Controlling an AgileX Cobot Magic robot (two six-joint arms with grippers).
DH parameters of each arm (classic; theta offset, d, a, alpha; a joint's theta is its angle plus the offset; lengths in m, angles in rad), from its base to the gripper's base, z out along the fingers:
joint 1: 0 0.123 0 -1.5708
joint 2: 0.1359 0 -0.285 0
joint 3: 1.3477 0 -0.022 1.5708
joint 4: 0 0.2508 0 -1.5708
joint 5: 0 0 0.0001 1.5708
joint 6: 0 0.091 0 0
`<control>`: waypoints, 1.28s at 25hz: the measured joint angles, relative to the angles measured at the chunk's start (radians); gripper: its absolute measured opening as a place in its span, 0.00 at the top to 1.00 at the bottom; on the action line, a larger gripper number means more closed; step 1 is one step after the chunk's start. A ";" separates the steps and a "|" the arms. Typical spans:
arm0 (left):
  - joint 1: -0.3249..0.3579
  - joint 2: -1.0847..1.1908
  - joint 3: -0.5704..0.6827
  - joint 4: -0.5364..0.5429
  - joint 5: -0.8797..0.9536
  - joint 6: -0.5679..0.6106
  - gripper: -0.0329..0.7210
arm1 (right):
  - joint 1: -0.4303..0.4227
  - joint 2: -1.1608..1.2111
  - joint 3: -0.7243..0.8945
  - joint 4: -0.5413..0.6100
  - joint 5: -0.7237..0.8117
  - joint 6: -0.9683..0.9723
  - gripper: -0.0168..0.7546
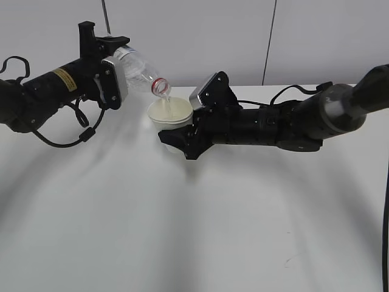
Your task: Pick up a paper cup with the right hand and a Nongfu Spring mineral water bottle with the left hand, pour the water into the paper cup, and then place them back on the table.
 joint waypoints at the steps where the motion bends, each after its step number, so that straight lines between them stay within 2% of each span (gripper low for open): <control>1: 0.000 0.000 0.000 0.000 -0.001 0.000 0.43 | 0.000 0.000 0.000 -0.001 0.000 0.000 0.32; 32: 0.000 -0.001 0.000 0.000 -0.006 0.007 0.43 | 0.000 0.000 0.000 -0.001 0.004 0.000 0.32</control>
